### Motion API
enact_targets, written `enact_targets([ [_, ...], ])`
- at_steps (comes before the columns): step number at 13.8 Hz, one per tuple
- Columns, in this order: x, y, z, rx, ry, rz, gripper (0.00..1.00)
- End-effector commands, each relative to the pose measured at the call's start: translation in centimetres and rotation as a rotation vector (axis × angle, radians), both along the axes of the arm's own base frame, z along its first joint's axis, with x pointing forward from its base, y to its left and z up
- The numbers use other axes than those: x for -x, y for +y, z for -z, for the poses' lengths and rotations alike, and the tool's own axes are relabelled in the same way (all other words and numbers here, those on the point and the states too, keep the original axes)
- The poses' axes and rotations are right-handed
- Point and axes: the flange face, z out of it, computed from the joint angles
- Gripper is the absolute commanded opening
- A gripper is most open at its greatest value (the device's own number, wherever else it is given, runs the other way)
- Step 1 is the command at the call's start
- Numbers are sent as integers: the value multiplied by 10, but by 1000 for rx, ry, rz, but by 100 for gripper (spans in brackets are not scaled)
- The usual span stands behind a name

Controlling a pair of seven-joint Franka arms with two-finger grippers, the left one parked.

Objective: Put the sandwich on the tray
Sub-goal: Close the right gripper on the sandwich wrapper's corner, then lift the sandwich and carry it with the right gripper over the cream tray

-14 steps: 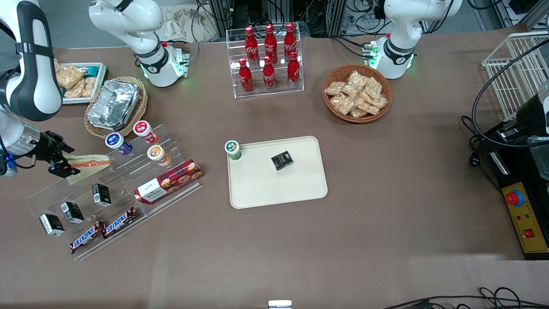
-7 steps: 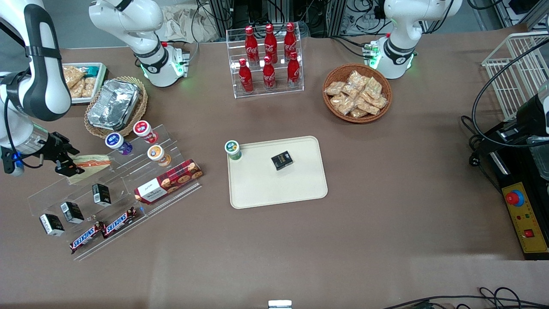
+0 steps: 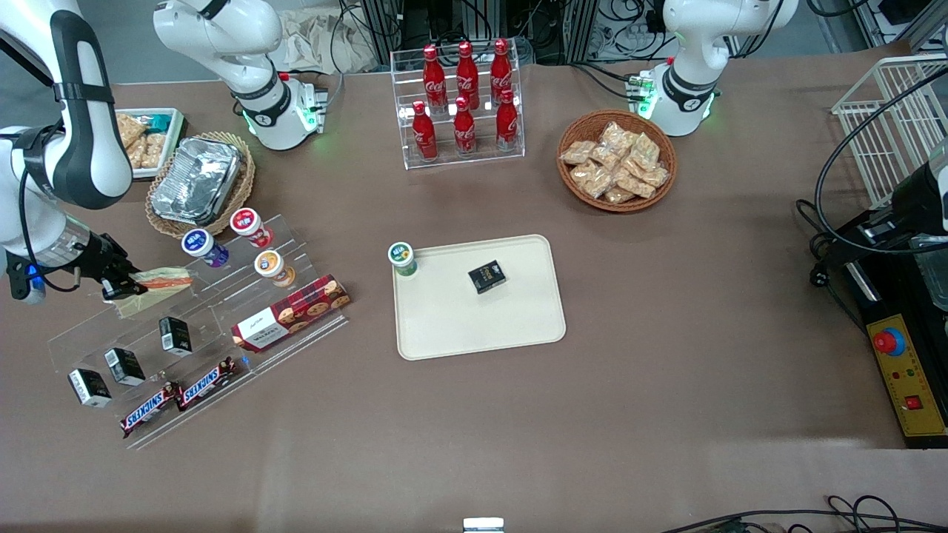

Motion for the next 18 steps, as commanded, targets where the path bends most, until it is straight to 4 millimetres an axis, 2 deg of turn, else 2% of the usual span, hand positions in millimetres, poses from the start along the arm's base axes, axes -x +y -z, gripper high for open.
enact_targets([
  [1,4,3,-5,43,-6,-18,0],
  [3,2,3,-23,49,-41,-26,0],
  [5,2,6,-60,58,-97,-62,0],
  [6,9,15,-81,54,-103,-81,0],
  [7,13,36,-103,55,-105,-132,0],
  [9,6,58,-144,94,-105,-222,0],
  [10,5,67,-155,73,-72,-254,0],
  [12,1,130,-173,34,-65,-297,0],
  [13,1,155,-175,48,-64,-296,0],
  [14,4,191,-177,72,-67,-350,0],
  [16,15,248,-183,93,-82,-451,0],
  [18,19,295,-185,105,-100,-545,0],
])
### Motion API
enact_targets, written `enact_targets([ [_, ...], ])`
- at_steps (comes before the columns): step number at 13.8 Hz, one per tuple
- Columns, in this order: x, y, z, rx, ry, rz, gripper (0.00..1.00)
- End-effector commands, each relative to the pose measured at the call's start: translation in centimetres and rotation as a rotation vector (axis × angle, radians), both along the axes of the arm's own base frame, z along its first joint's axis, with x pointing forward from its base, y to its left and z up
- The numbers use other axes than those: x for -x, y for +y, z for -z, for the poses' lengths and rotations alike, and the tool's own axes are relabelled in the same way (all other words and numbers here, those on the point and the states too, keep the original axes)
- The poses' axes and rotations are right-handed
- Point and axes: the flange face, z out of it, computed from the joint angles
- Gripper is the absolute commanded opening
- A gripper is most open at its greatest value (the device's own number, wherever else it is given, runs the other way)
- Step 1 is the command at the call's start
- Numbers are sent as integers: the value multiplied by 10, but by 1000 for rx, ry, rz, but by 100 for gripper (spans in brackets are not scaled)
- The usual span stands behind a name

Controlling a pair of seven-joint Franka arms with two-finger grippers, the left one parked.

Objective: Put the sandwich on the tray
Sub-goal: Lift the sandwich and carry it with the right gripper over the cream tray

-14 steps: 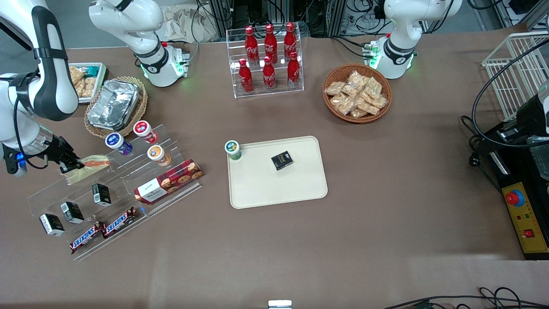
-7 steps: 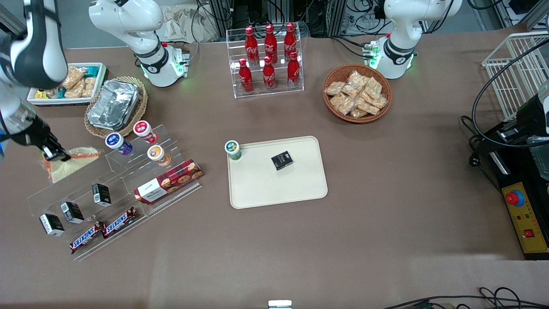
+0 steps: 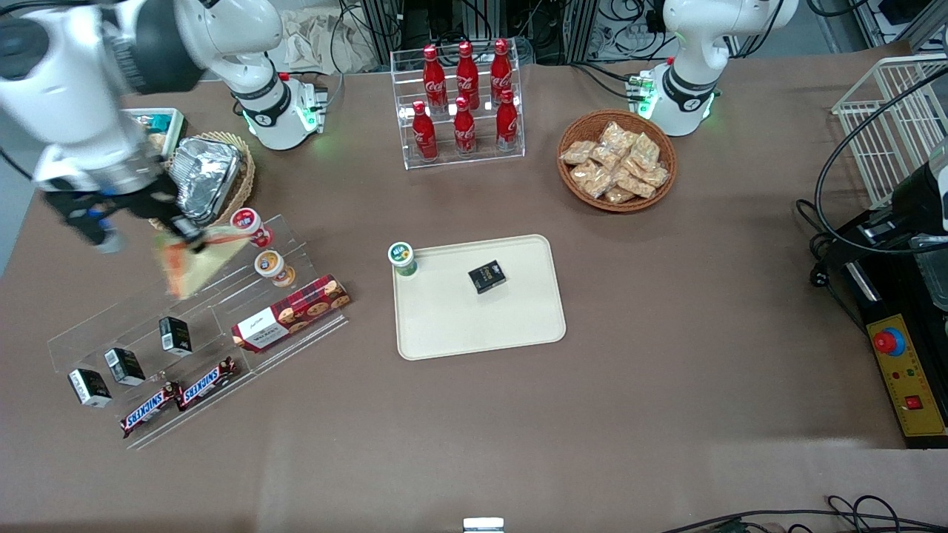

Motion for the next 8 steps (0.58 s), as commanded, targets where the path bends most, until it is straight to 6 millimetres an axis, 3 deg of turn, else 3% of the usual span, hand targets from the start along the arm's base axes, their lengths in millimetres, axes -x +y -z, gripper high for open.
enact_targets([
  [1,3,55,-1,28,-1,-114,0],
  [4,2,112,24,33,-15,-303,0],
  [8,-17,189,49,-9,13,-616,0],
])
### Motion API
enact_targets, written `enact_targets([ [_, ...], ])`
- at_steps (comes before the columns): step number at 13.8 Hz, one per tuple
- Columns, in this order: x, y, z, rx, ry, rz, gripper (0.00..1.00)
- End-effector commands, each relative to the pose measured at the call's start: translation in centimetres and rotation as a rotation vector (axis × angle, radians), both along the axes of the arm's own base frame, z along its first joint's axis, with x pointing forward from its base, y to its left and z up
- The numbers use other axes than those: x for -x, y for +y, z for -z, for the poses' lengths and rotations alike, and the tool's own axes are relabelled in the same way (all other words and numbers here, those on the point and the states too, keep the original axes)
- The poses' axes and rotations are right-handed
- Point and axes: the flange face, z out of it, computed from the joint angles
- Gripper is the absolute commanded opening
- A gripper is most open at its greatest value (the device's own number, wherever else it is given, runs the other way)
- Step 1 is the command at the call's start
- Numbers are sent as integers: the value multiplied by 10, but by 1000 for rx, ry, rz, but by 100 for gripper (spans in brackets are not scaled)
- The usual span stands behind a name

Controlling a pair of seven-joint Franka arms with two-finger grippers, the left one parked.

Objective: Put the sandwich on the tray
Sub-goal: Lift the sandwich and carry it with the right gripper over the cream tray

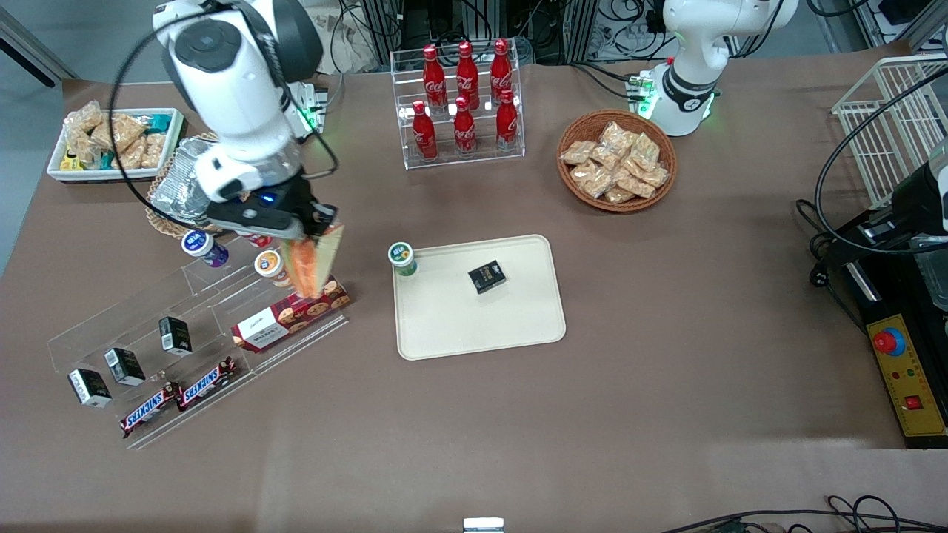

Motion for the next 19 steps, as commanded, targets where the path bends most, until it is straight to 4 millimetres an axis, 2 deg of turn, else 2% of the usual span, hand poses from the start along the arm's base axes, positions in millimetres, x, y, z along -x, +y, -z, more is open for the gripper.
enact_targets([
  [1,-25,53,16,-9,23,-154,0],
  [3,-23,86,37,73,-1,-273,0],
  [6,-8,144,72,145,-34,-468,0],
  [10,17,199,134,228,-95,-732,0],
  [14,14,218,201,211,-127,-899,0],
  [16,3,221,224,204,-119,-1038,0],
  [18,-19,227,234,216,-120,-1203,0],
  [19,-22,227,240,225,-111,-1264,0],
])
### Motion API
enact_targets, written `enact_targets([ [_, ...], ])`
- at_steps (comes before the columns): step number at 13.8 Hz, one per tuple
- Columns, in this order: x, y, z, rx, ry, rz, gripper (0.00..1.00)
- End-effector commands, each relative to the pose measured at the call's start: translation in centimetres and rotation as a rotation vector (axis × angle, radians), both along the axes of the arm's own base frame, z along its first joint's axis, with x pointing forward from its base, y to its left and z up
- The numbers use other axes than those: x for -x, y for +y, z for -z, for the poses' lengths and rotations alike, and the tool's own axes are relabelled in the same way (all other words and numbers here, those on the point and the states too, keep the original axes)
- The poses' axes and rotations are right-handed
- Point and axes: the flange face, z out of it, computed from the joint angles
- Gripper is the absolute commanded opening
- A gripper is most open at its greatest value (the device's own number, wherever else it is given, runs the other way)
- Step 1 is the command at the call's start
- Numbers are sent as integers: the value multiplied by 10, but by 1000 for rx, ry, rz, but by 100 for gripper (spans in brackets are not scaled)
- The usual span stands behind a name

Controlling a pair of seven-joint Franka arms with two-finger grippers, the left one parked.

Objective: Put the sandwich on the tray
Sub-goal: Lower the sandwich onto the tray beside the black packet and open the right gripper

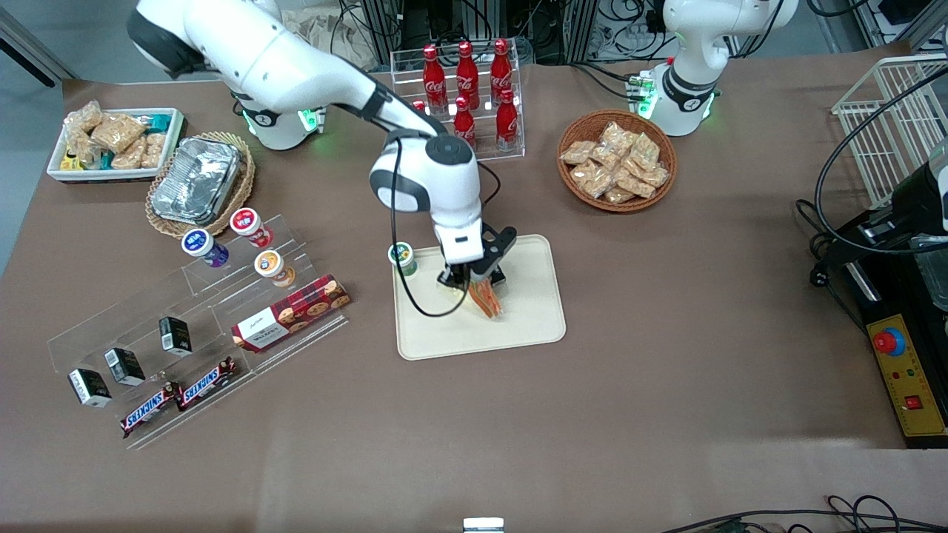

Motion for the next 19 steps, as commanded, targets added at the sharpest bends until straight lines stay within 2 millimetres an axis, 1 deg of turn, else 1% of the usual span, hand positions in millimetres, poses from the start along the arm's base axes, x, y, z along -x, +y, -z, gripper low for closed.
enact_targets([
  [1,-27,4,19,29,1,-166,0],
  [2,-32,-1,29,50,8,-227,0],
  [4,-40,1,33,55,3,-280,0],
  [6,-41,2,39,55,5,-303,0],
  [9,-39,5,47,60,-2,-401,0],
  [11,-37,9,50,58,-3,-417,0],
  [12,-37,7,53,64,-4,-433,0],
  [15,-39,6,53,68,-11,-462,0],
  [17,-41,6,50,91,-24,-573,0],
  [18,-41,6,49,84,-24,-565,0],
  [19,-40,7,48,69,-23,-526,99],
])
